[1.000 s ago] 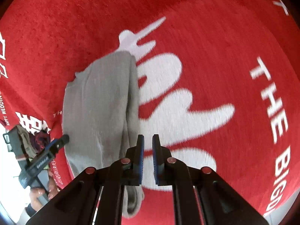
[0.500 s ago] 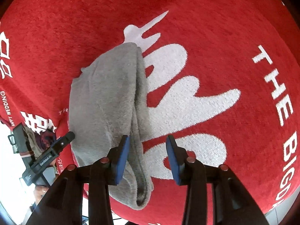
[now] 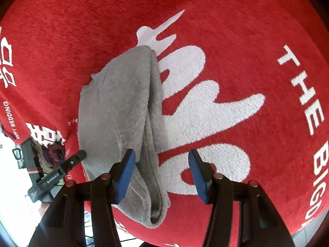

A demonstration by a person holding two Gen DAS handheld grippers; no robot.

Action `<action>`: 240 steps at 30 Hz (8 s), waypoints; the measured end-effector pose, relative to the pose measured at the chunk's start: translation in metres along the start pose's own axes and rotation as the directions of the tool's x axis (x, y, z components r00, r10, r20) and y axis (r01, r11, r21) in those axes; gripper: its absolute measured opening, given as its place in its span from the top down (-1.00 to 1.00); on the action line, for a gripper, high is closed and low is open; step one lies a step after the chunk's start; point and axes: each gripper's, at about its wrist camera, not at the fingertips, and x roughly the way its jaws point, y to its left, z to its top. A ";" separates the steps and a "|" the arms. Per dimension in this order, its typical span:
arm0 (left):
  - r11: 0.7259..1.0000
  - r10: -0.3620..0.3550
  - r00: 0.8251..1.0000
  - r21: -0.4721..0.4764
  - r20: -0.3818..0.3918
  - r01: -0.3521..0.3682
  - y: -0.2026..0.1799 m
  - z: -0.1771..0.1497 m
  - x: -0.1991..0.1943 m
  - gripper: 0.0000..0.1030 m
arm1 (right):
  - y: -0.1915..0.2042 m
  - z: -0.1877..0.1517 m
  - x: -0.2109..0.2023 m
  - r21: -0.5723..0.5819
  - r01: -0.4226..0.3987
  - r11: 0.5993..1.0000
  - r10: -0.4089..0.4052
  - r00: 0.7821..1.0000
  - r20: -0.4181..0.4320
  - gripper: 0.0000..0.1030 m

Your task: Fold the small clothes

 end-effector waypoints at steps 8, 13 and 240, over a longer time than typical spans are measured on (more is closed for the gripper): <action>0.994 -0.040 0.999 -0.098 0.009 0.041 0.019 0.010 0.004 -1.00 | -0.010 0.016 0.014 0.062 -0.067 0.996 0.068 0.998 -0.015 -0.14; 0.995 -0.072 0.997 -0.064 -0.002 0.071 0.018 0.015 0.013 -1.00 | -0.012 0.024 0.016 0.065 -0.086 0.994 0.087 0.996 -0.006 -0.15; 0.987 0.155 0.988 0.029 0.008 -0.155 0.081 -0.143 -0.207 -0.98 | 0.231 -0.205 -0.071 -0.305 0.516 0.800 -0.493 0.856 0.155 -0.82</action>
